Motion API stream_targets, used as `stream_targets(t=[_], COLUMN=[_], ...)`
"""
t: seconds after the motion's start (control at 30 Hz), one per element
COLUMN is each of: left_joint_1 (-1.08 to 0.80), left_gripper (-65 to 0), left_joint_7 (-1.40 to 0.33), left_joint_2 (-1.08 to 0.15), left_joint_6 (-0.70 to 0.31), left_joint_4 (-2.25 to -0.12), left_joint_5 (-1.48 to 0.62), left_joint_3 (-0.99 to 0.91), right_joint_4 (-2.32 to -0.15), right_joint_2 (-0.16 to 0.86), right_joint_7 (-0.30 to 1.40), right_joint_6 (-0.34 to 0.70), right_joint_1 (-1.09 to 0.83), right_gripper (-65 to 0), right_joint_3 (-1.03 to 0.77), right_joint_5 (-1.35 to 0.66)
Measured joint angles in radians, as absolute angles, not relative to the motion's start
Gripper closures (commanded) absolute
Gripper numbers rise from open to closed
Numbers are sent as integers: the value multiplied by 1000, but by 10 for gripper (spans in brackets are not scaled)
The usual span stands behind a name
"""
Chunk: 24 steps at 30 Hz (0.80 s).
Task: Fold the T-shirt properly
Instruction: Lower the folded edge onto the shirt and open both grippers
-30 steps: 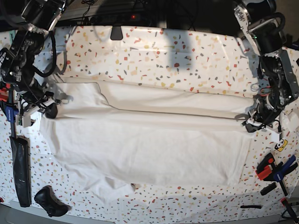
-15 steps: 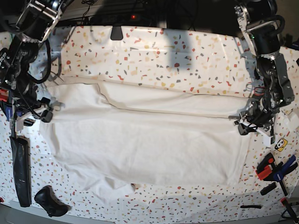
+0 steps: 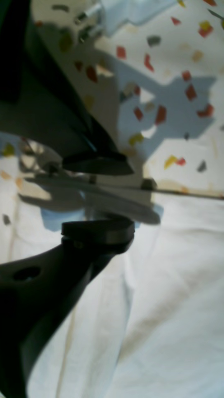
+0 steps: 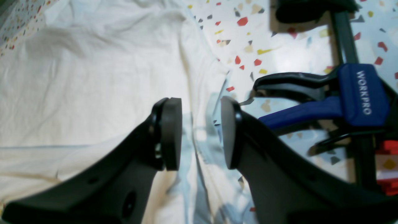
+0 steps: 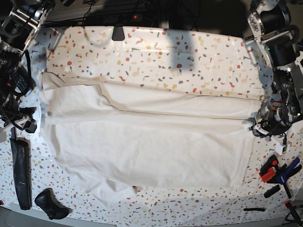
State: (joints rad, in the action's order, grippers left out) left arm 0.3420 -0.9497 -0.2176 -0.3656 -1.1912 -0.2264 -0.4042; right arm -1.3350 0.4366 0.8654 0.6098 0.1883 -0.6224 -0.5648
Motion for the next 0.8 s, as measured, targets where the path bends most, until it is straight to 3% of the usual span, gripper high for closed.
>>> stream_targets(t=[0.23,0.8], left_joint_1=[344,258], left_gripper=[-233,-233], left_joint_7=[-1069,-1080], left_joint_2=[-239,-262], left_joint_6=[-362,-366], left_joint_4=[-1191,-1191], left_joint_5=[-394,-346], left_joint_3=[-404,-403], right_joint_4=[-1335,-1335], right_joint_2=[437,438], right_joint_7=[924,1012], right_joint_6=[610,610], right_joint_1=[188,170], right_gripper=[-216,-216], right_joint_3=[-623,-755], right_joint_5=[-572,-638])
